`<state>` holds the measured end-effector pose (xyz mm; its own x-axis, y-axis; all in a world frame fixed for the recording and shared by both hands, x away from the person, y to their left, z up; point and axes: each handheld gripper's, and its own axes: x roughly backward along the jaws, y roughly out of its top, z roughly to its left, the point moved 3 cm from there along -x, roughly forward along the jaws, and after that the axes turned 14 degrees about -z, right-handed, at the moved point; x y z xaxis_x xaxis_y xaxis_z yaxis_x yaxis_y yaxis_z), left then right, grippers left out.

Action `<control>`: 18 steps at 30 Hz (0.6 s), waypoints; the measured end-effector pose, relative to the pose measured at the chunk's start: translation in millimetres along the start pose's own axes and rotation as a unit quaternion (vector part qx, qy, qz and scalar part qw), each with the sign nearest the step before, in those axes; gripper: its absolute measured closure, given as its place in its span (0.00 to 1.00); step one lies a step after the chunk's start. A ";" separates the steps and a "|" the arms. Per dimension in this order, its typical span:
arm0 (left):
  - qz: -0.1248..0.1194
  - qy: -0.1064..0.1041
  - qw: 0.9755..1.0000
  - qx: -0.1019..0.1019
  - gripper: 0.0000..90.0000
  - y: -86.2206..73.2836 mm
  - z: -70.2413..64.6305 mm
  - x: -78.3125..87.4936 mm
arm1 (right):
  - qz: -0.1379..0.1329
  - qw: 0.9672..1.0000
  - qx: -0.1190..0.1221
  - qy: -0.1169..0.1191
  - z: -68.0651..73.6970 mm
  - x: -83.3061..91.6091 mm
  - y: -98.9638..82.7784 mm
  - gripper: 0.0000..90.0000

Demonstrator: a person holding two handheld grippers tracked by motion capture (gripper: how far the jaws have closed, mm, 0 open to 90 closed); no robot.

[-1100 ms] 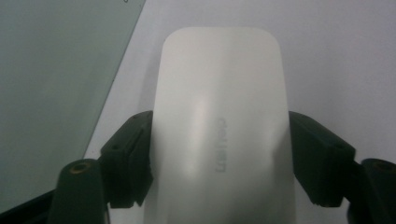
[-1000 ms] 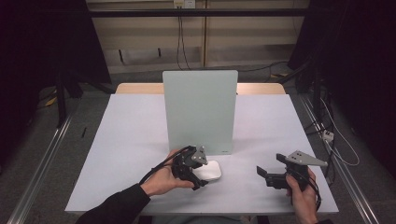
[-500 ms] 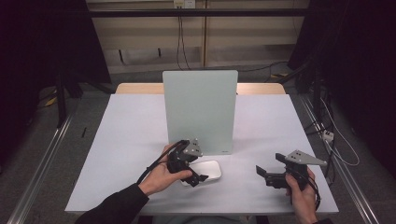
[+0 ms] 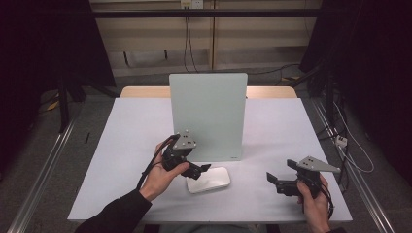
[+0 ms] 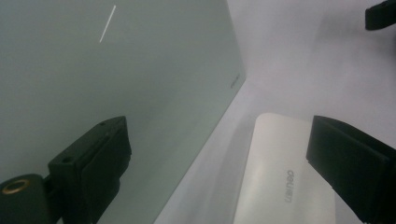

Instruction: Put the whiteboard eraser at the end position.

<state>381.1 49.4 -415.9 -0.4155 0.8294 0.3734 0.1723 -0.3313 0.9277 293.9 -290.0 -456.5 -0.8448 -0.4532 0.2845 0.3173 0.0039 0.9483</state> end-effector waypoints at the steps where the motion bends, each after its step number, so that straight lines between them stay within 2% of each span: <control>1: -0.008 0.003 1.000 0.000 0.07 1.3 0.9 2.0 | 0.000 1.000 -0.001 -0.001 -0.2 0.1 0.0 0.06; 4: -0.017 0.019 1.000 0.006 0.07 3.5 5.0 9.1 | 0.000 1.000 -0.001 -0.002 -0.3 0.2 0.0 0.06; 9: -0.045 0.032 0.998 0.023 0.07 4.4 10.1 23.0 | -0.002 1.000 -0.001 -0.003 0.1 0.2 0.0 0.06; 15: -0.054 0.043 0.997 0.024 0.07 3.2 15.0 37.6 | -0.003 1.000 0.000 -0.005 0.6 0.5 0.1 0.06; 18: -0.053 0.055 0.997 0.023 0.07 0.8 18.0 44.2 | -0.003 1.000 0.002 -0.006 1.0 0.2 0.1 0.06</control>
<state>379.0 93.9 -398.8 -0.5290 0.8034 0.2735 0.1615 -0.2211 0.9618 293.4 -289.3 -456.2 -0.8520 -0.4425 0.2798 0.3101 0.0039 0.9507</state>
